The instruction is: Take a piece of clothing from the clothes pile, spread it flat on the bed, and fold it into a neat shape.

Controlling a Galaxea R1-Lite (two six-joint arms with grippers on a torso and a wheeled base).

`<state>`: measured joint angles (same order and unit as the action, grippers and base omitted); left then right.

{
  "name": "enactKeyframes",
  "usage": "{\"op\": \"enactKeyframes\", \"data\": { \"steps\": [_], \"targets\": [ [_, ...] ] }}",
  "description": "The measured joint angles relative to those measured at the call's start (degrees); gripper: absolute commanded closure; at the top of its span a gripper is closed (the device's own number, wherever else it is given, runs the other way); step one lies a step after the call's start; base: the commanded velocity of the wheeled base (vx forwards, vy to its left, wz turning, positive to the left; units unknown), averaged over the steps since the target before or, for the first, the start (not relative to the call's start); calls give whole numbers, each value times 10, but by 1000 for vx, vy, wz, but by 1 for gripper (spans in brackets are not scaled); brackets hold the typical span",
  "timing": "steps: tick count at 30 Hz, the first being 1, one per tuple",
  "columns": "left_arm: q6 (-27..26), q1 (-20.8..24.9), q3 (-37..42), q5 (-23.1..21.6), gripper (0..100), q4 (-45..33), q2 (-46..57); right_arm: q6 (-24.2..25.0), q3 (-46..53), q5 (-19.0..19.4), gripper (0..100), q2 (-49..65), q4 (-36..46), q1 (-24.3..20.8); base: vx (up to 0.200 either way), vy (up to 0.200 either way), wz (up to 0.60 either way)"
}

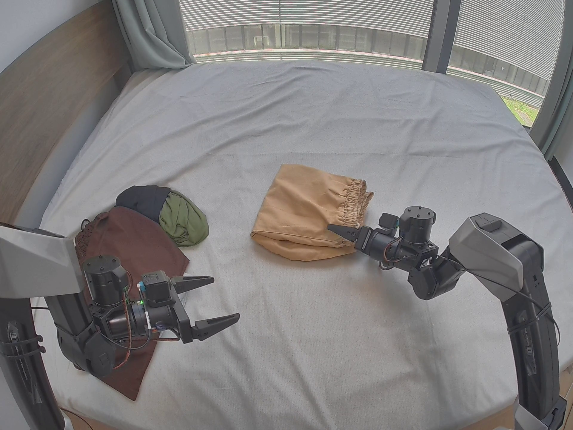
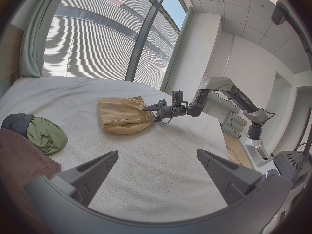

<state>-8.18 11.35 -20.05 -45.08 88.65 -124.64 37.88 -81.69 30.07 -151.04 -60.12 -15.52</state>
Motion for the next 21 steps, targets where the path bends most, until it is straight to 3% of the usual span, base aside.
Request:
{"op": "enactKeyframes", "data": {
  "steps": [14, 21],
  "targets": [
    [0, 3, 0, 0, 0, 0, -1, -8, 122, -1, 0, 128, -33, 63, 0, 0, 0],
    [0, 3, 0, 0, 0, 0, -1, -8, 133, -1, 0, 182, -28, 47, 0, 0, 0]
  ]
}}
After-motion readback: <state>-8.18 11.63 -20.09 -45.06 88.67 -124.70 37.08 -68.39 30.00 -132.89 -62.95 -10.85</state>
